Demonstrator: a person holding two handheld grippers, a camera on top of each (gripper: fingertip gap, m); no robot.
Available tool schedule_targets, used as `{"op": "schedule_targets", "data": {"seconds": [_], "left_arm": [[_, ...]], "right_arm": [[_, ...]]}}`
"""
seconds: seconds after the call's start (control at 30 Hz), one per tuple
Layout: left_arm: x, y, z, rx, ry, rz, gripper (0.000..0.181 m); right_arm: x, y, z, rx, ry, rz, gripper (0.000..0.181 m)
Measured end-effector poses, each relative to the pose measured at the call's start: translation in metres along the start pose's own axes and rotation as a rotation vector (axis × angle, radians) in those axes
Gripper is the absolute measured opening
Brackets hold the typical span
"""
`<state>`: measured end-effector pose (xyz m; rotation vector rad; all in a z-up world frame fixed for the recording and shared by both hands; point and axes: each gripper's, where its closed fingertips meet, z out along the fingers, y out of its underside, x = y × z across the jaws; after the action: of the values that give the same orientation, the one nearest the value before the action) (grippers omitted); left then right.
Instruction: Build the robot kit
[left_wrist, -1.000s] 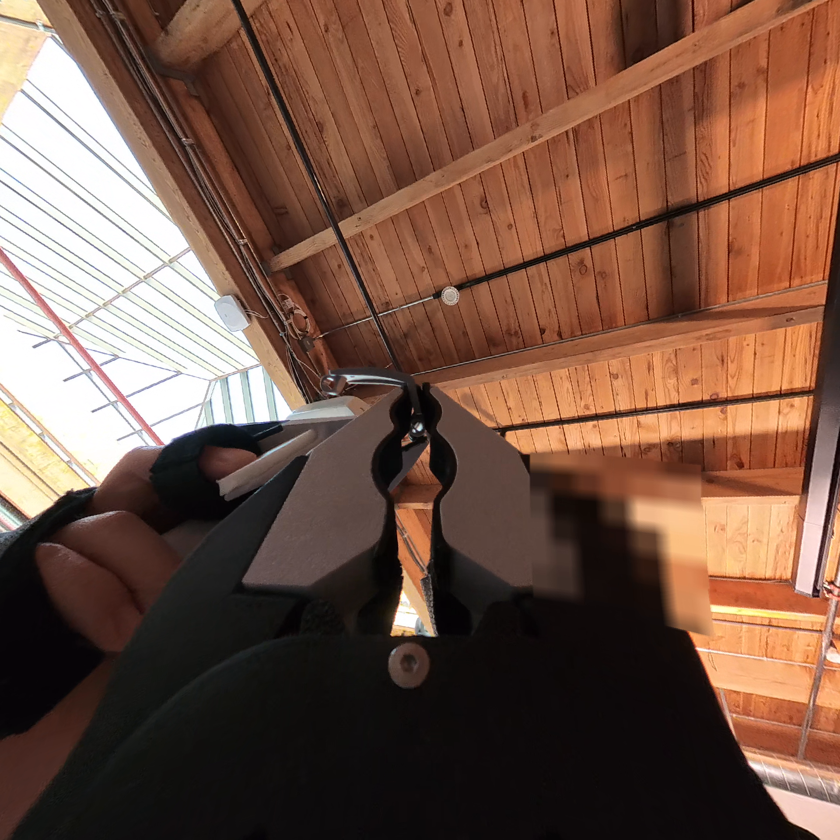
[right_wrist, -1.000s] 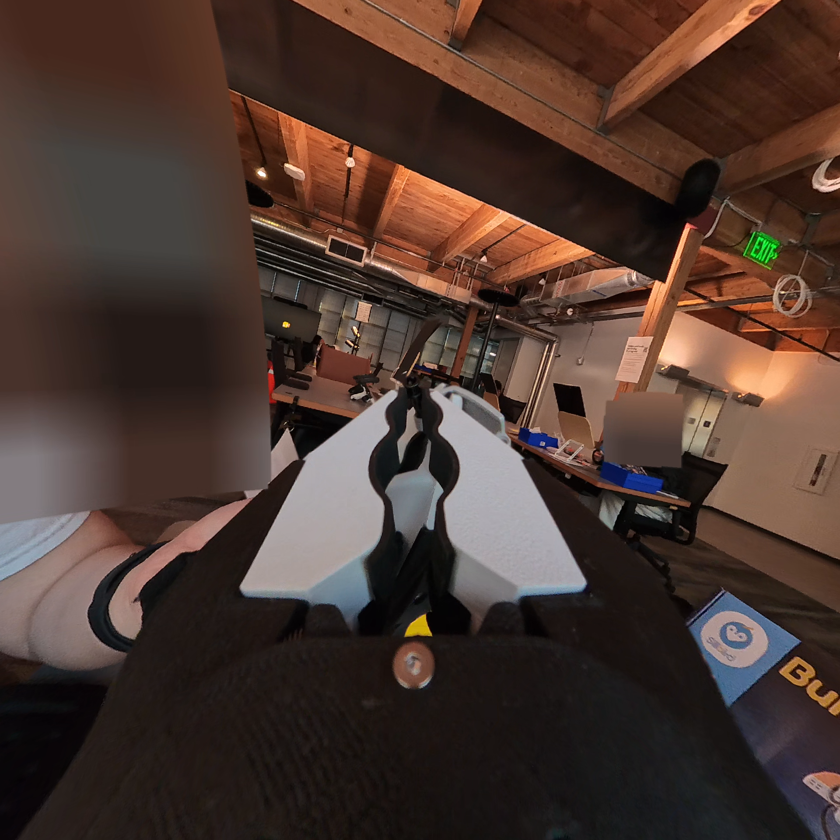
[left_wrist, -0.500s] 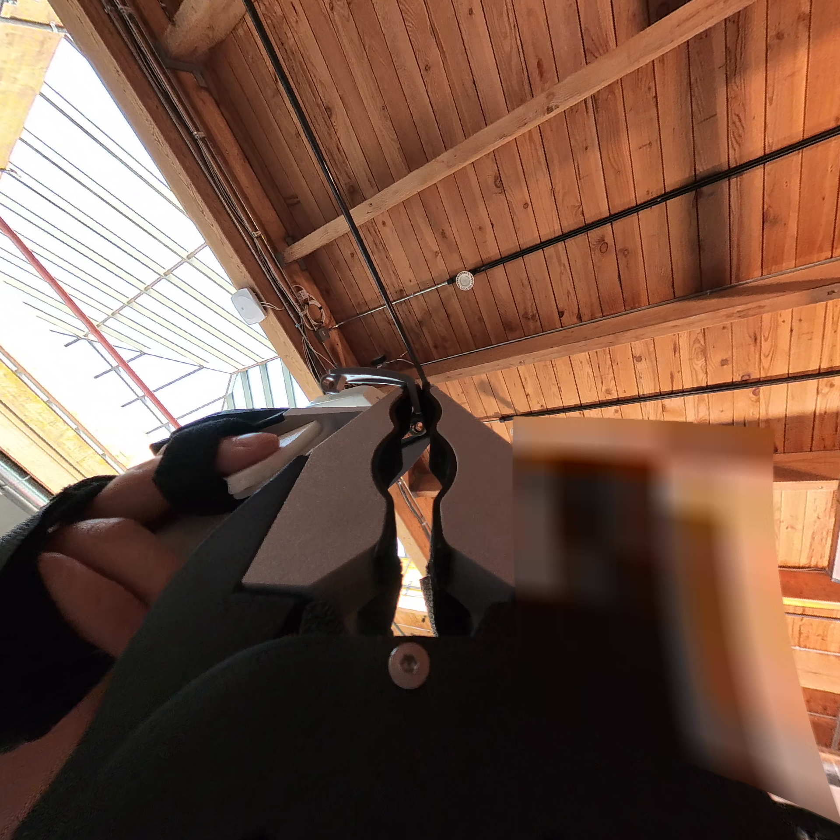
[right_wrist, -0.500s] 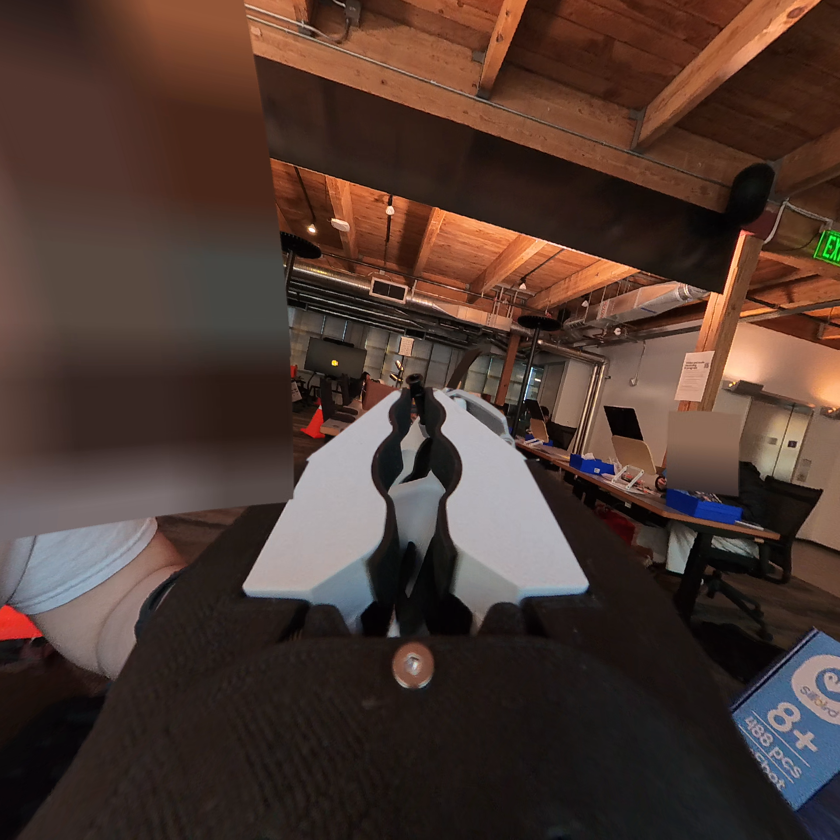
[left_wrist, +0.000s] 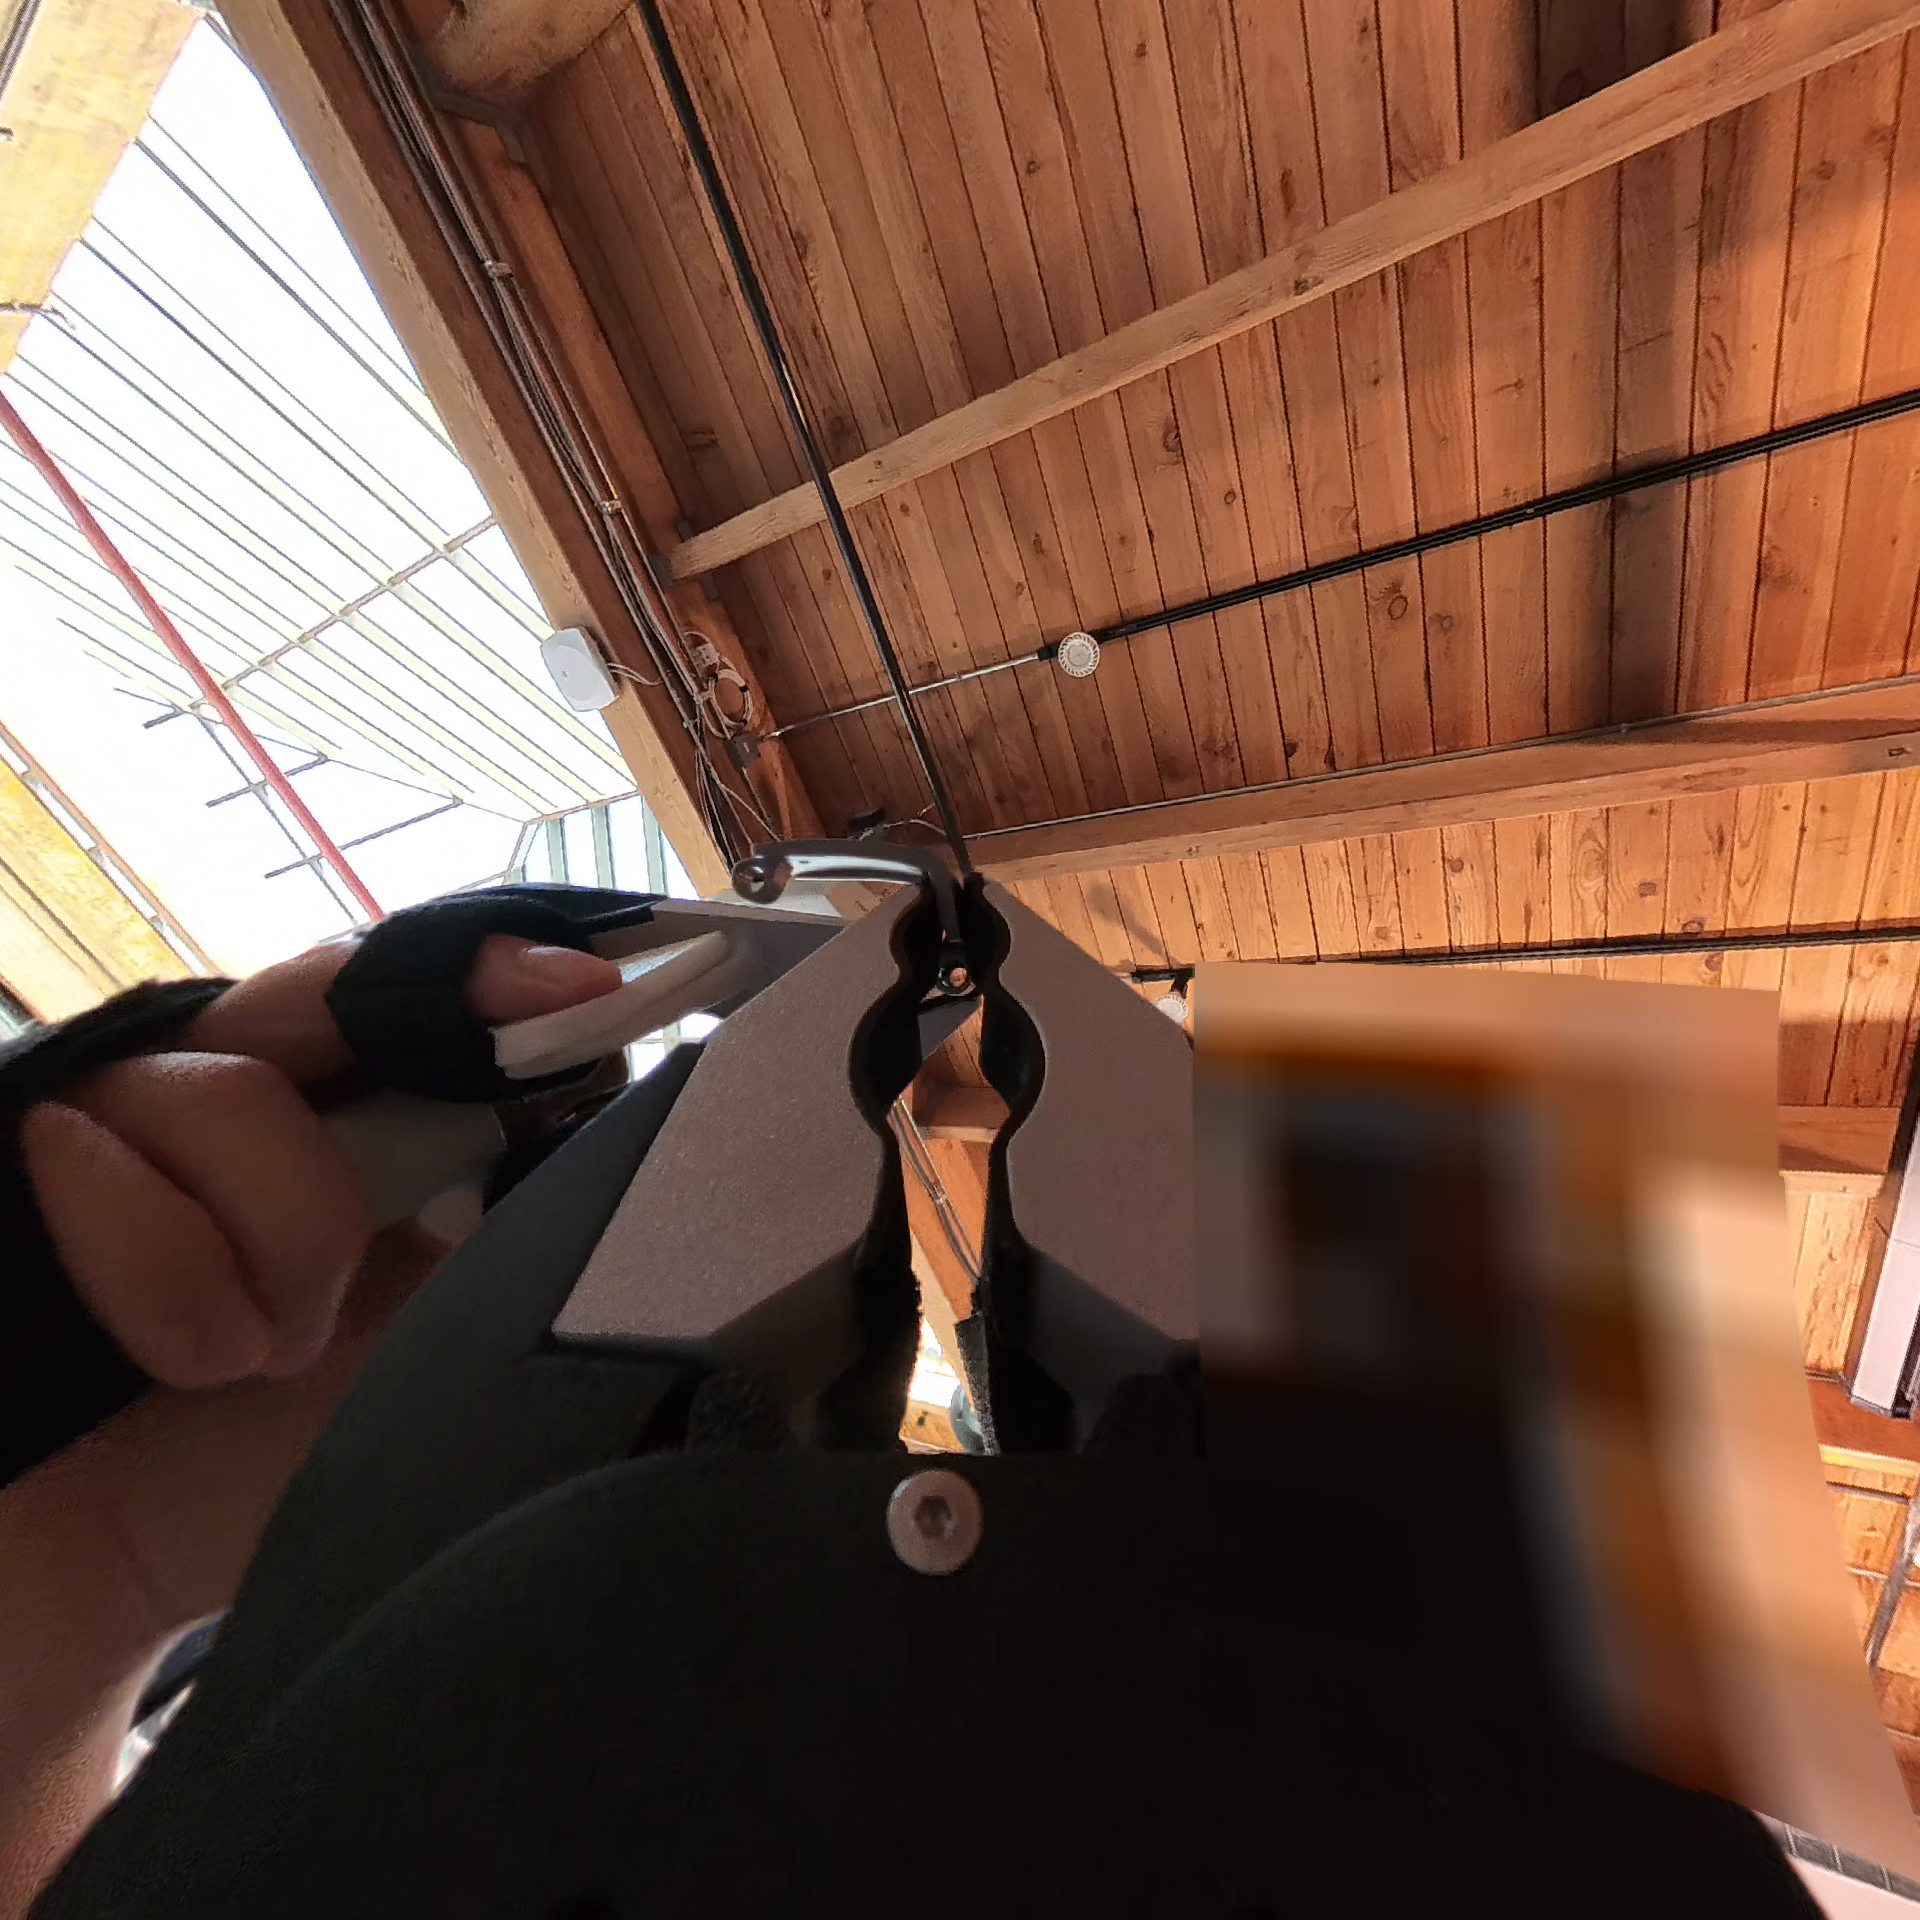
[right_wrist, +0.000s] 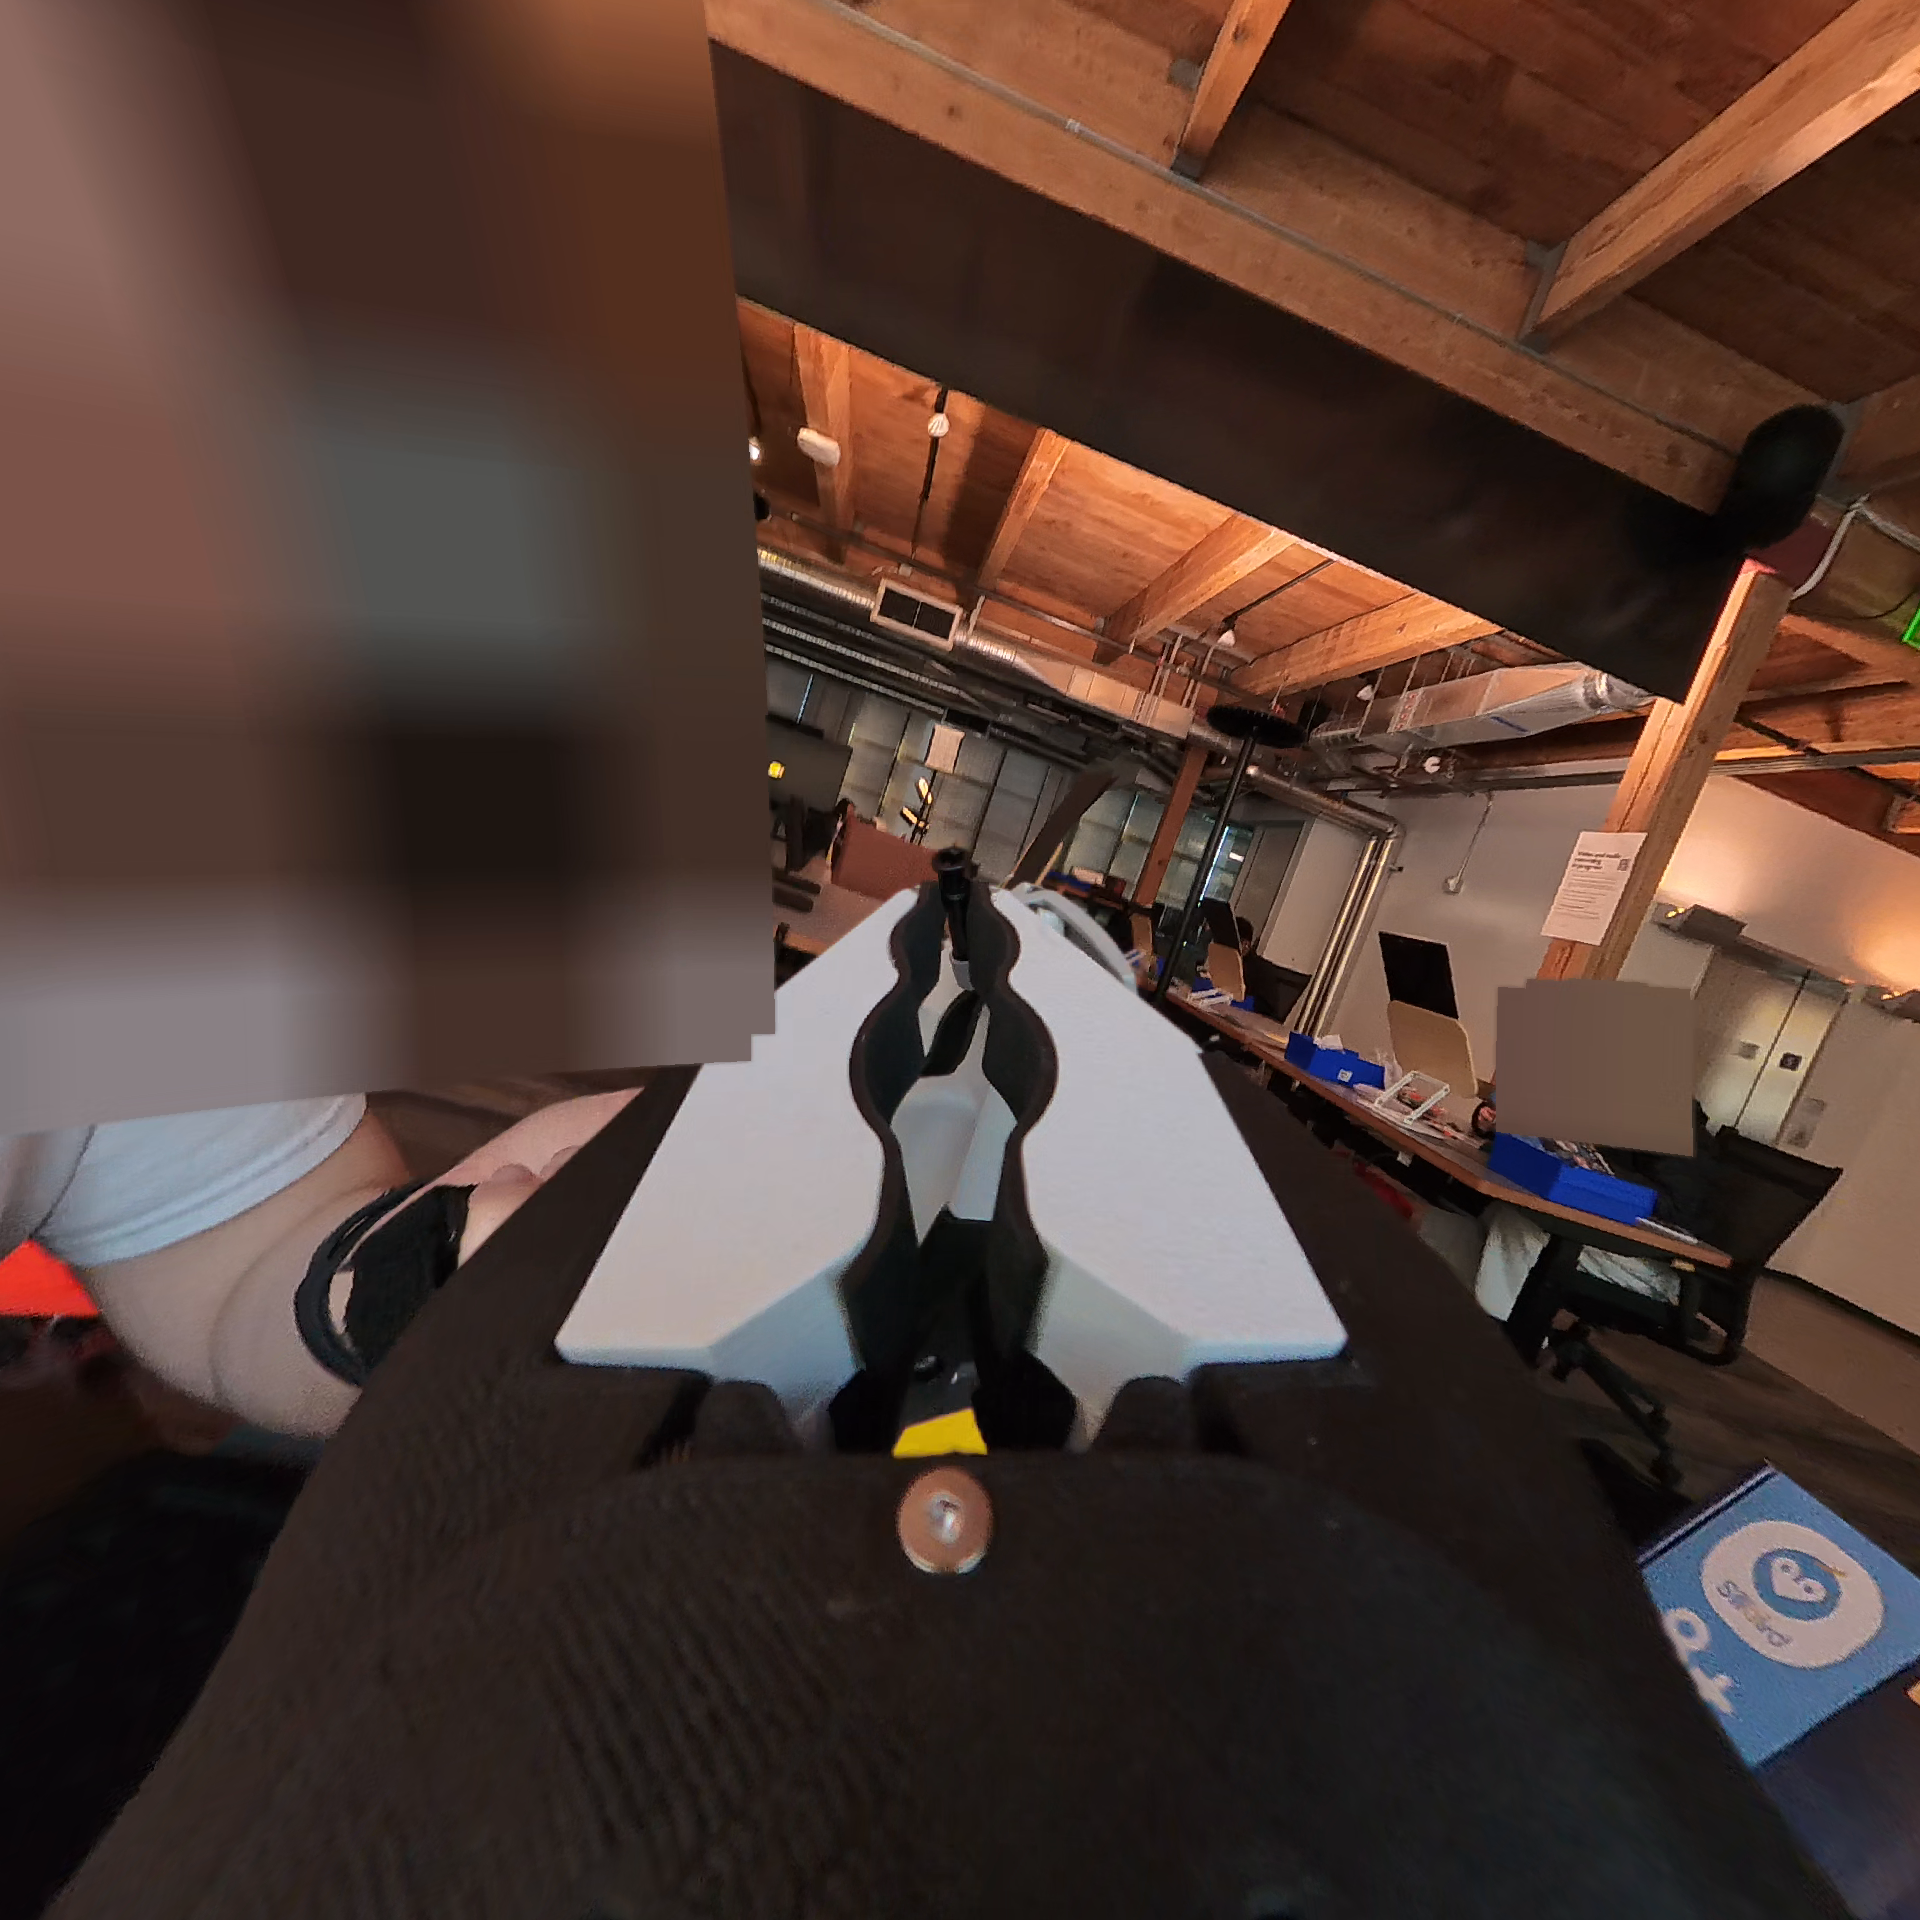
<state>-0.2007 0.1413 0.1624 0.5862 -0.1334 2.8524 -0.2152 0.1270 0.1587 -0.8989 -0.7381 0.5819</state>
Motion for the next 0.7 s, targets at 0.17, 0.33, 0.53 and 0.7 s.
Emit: {"op": "schedule_targets", "data": {"seconds": [0.17,0.33,0.53,0.7], "left_arm": [[-0.007,0.011,0.003,-0.055,-0.057,0.005,0.002],[-0.008,0.016,0.003,-0.044,-0.052,-0.029,0.002],[-0.009,0.015,0.003,-0.039,-0.079,-0.003,0.002],[-0.011,0.013,0.001,-0.029,-0.095,0.0,0.002]], "right_arm": [[-0.002,-0.003,-0.01,-0.078,-0.05,-0.027,0.002],[-0.006,-0.005,-0.012,-0.07,-0.062,-0.081,0.002],[-0.007,-0.004,-0.012,-0.113,-0.029,-0.195,0.002],[-0.007,0.0,-0.012,-0.146,-0.004,-0.275,0.002]]}}
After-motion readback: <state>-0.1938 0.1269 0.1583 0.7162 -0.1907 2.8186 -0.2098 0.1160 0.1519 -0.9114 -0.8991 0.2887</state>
